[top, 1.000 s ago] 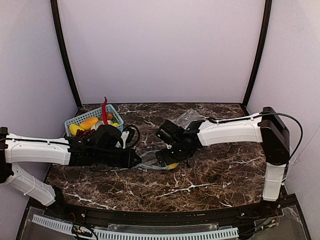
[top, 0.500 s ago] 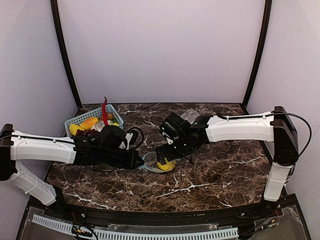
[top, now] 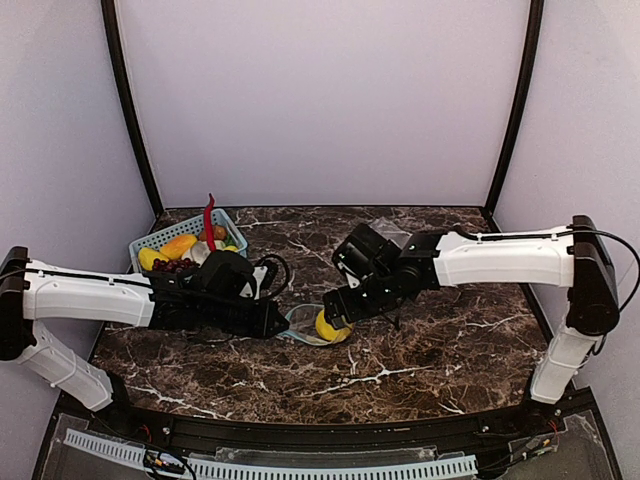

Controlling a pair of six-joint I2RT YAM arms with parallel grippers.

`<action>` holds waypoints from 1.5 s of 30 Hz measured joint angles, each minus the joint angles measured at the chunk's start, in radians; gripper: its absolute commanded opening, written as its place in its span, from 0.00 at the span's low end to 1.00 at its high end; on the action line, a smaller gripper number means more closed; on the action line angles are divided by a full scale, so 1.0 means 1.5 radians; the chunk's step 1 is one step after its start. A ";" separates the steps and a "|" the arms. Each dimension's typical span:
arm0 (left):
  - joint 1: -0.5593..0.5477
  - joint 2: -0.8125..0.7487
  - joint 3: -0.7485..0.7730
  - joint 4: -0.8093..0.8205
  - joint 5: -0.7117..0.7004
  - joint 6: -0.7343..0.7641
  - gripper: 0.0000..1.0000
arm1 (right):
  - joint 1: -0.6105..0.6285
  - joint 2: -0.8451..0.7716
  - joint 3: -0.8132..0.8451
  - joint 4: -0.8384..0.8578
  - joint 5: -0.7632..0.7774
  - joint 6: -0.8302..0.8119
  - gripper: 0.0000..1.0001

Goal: Place the food in the zip-top bag and seal the zipper
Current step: Pass from the left arm to the right

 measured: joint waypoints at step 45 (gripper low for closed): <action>0.000 0.000 0.000 0.000 -0.001 0.005 0.29 | 0.007 -0.038 -0.044 -0.003 0.000 0.063 0.13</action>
